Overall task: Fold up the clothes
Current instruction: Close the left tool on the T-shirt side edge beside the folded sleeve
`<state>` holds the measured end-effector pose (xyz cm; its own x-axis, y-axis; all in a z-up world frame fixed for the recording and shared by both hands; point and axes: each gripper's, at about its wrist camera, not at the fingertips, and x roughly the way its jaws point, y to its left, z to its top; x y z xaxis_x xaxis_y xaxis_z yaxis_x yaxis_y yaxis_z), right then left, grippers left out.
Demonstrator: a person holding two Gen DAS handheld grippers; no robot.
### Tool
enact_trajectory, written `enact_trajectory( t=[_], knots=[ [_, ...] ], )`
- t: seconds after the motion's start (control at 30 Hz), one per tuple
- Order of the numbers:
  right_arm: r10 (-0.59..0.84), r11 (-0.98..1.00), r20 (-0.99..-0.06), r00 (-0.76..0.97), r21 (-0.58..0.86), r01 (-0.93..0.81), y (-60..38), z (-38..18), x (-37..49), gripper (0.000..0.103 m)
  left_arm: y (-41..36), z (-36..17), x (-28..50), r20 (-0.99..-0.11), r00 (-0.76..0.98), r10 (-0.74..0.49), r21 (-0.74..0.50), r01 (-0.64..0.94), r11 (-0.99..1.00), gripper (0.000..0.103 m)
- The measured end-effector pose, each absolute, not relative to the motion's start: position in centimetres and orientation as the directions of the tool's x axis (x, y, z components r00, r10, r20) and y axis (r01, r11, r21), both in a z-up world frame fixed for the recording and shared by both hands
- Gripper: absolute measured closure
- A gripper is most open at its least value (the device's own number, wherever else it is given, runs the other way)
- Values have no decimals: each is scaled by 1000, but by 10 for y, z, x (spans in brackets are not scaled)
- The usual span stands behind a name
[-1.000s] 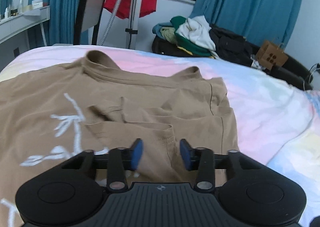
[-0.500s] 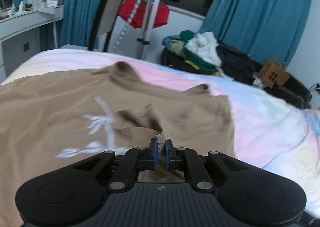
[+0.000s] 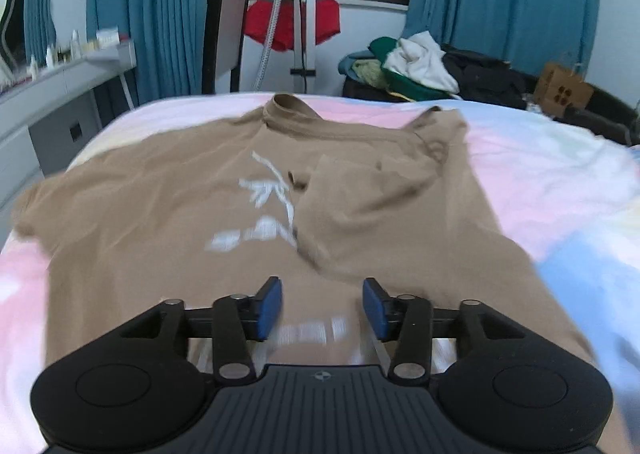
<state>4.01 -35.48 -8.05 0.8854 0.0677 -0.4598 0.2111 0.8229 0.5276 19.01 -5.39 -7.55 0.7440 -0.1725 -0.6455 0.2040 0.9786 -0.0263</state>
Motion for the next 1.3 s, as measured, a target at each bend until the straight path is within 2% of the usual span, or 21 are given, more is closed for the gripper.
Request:
enact_trajectory(
  t=[0.07, 0.13, 0.37, 0.43, 0.53, 0.6, 0.63, 0.67, 0.7, 0.73, 0.77, 0.9, 1.0, 1.07, 1.3],
  knots=[
    [69, 836, -456, 887, 512, 198, -348, -75, 38, 21, -52, -72, 164, -654, 714, -249, -105, 239, 965, 44],
    [73, 843, -449, 890, 505, 185, -343, -68, 31, 21, -50, -68, 138, -656, 682, -324, -184, 272, 945, 42],
    [20, 846, -419, 908, 491, 209, -342, -27, -32, 21, -43, -56, 47, -610, 547, -573, -450, 355, 819, 41],
    [-8, 840, -393, 920, 496, 220, -345, -18, -59, 21, -64, -62, 33, -612, 518, -598, -427, 420, 801, 41],
    [-78, 834, -364, 928, 487, 261, -349, -18, -94, 21, -99, -77, 21, -647, 506, -571, -330, 489, 807, 41],
    [-102, 821, -390, 915, 486, 299, -351, -26, -105, 20, -111, -89, 18, -668, 514, -538, -282, 495, 822, 41],
    [-104, 810, -407, 907, 495, 315, -353, -31, -108, 19, -114, -94, 18, -673, 521, -525, -269, 489, 830, 42],
    [-90, 798, -418, 904, 513, 317, -355, -34, -107, 19, -117, -100, 18, -677, 528, -513, -257, 483, 837, 53],
    [-74, 795, -424, 903, 521, 310, -355, -36, -104, 19, -120, -105, 18, -681, 535, -500, -244, 477, 844, 65],
    [-59, 792, -430, 901, 529, 304, -356, -37, -100, 20, -112, -101, 22, -675, 522, -522, -281, 472, 836, 83],
    [-48, 790, -437, 898, 534, 301, -357, -39, -97, 20, -104, -96, 26, -668, 508, -543, -318, 465, 826, 93],
    [-34, 802, -489, 872, 507, 316, -351, -49, -84, 20, -71, -78, 42, -629, 458, -628, -460, 432, 776, 96],
    [-11, 811, -510, 860, 499, 306, -344, -52, -79, 20, -37, -60, 56, -645, 383, -661, -536, 390, 749, 96],
    [4, 819, -523, 852, 491, 297, -340, -54, -75, 20, -16, -57, 67, -675, 373, -637, -535, 347, 770, 96],
    [77, 840, -615, 785, 465, 282, -326, -69, -54, 20, 1, -55, 65, -692, 443, -570, -456, 344, 821, 92]
  ],
)
